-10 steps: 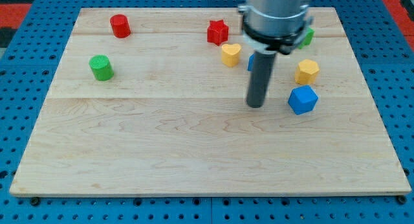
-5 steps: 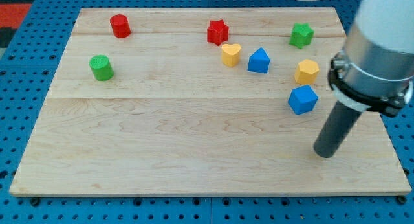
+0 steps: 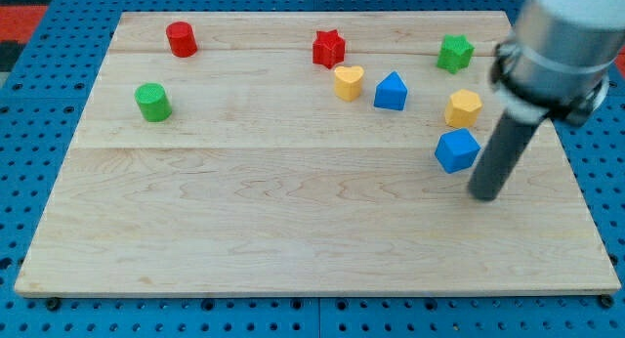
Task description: Push the blue cube to the left side of the board
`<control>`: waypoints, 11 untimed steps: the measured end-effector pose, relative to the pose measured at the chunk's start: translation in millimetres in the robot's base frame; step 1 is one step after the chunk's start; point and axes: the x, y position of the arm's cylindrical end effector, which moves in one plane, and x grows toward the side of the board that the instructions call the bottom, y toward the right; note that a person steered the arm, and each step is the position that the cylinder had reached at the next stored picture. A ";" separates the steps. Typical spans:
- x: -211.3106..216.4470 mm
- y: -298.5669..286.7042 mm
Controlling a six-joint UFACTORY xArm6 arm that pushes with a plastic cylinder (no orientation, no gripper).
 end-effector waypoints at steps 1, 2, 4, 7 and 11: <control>7.7 -2.8; 20.0 77.1; -79.3 148.4; -68.3 4.7; -106.6 -118.2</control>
